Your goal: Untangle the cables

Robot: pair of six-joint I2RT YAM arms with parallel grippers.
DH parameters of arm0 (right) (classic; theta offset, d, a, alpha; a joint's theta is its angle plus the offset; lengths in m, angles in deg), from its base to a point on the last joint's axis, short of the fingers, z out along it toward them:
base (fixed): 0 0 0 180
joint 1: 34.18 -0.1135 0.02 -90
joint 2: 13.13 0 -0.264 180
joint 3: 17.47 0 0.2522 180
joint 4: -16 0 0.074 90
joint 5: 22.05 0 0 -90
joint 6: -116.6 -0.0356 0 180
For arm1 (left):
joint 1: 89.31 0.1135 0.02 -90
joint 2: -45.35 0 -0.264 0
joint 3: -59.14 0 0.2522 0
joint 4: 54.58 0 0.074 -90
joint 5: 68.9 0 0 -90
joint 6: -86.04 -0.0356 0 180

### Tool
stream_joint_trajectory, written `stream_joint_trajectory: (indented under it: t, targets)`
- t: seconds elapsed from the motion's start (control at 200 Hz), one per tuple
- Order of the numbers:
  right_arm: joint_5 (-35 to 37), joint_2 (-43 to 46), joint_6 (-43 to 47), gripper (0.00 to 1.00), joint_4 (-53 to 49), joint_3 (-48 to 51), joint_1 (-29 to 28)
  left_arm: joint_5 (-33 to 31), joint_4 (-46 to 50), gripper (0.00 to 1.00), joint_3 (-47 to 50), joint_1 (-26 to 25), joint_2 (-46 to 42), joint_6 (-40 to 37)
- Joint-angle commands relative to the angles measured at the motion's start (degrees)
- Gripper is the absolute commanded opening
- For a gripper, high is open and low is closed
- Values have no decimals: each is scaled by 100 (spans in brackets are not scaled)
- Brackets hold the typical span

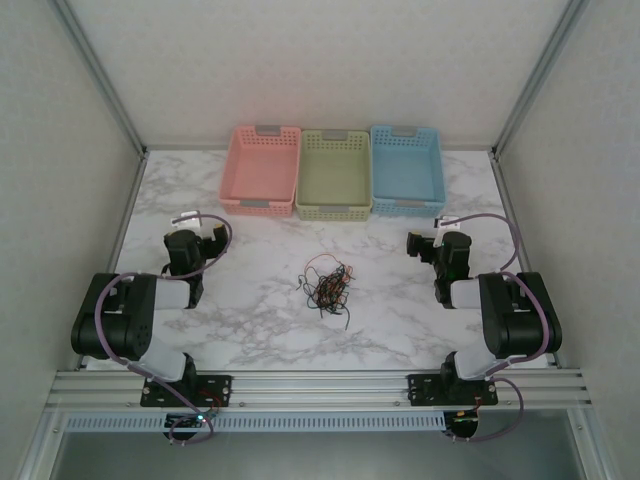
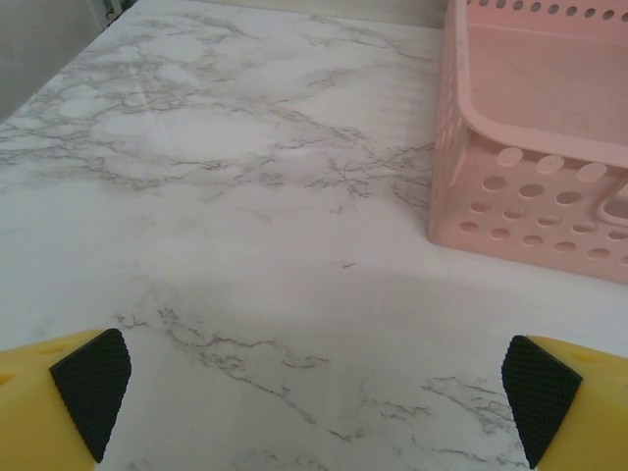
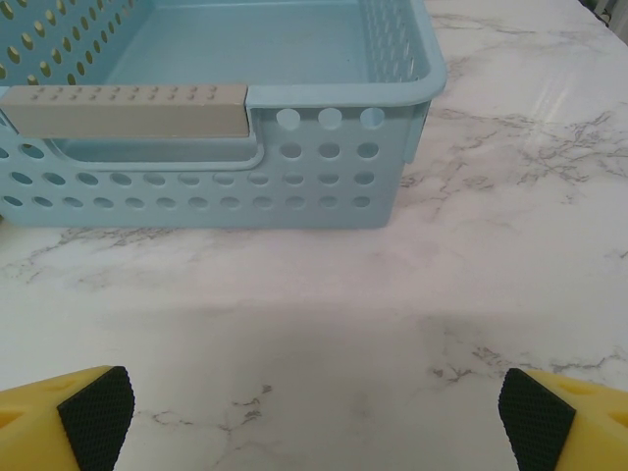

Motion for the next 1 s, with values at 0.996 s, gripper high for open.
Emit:
stream_joint_trajectory:
  t: [0.996]
  targets:
    - [509,2212,-247,99,-2004,-253,-67,121,86,100,-105,102,-3,69]
